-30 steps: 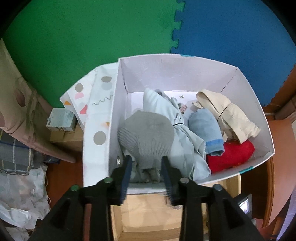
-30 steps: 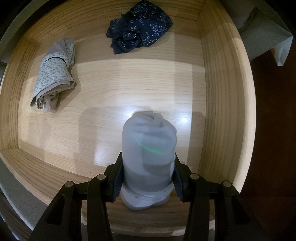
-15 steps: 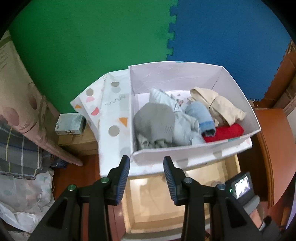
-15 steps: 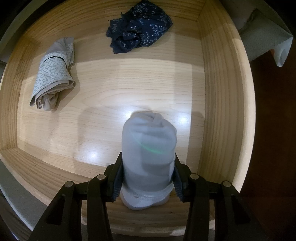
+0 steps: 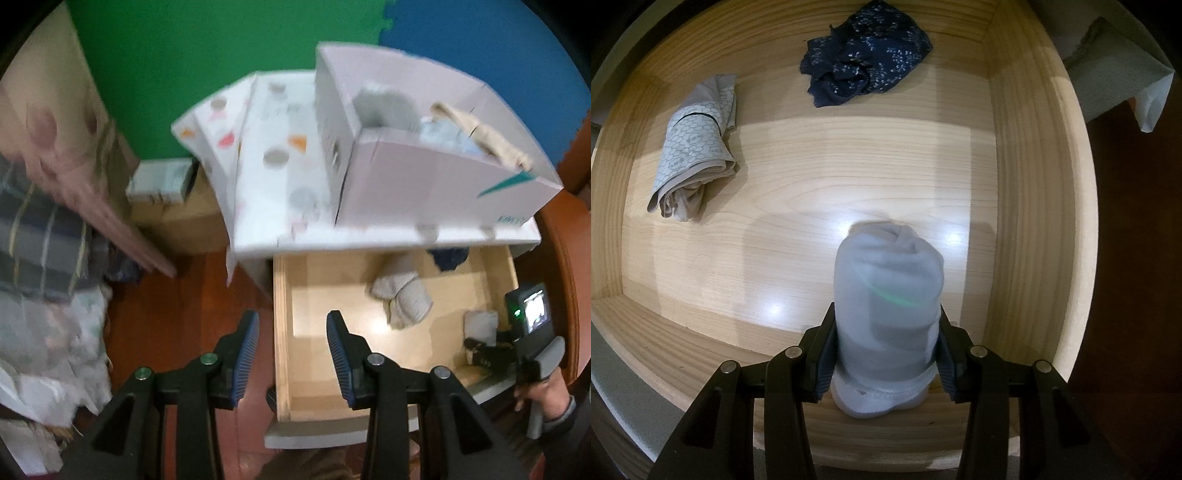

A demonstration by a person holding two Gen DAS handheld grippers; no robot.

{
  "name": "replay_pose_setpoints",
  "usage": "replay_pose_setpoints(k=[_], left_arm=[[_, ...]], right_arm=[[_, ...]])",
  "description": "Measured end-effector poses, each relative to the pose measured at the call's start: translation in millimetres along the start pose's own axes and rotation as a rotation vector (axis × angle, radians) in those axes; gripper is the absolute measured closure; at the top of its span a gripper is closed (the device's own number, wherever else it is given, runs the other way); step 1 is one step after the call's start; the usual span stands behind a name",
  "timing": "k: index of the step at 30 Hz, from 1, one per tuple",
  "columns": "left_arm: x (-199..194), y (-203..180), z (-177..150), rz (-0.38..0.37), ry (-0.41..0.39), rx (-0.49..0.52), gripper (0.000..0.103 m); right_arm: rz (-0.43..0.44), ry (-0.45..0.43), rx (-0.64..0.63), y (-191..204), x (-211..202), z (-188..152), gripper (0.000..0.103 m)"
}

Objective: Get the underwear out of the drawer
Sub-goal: 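Move the open left tool back down over the open drawer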

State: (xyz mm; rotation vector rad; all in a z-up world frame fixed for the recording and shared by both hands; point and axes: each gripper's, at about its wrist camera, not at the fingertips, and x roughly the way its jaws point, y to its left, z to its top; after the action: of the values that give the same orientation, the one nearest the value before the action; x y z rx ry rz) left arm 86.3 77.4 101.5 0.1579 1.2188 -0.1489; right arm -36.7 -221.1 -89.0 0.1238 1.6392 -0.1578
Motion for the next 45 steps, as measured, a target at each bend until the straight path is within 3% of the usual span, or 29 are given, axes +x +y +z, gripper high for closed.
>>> replay_pose_setpoints(k=[7, 17, 23, 45], left_arm=[[46.1, -7.1, -35.3, 0.015, 0.025, -0.027, 0.064], [78.4, -28.2, -56.3, -0.009, -0.043, 0.007, 0.064], [97.7, -24.2, -64.1, -0.019, 0.011, -0.015, 0.064], [104.3, -20.7, -66.6, -0.094, 0.022, -0.066, 0.064]], right_arm=[[-0.004, 0.0, 0.002, 2.8, -2.1, -0.4, 0.061], [-0.015, 0.003, -0.006, 3.0, -2.3, 0.3, 0.062], [-0.024, 0.005, -0.01, 7.3, -5.8, 0.7, 0.062], [-0.058, 0.015, -0.036, 16.4, -11.1, -1.7, 0.062]])
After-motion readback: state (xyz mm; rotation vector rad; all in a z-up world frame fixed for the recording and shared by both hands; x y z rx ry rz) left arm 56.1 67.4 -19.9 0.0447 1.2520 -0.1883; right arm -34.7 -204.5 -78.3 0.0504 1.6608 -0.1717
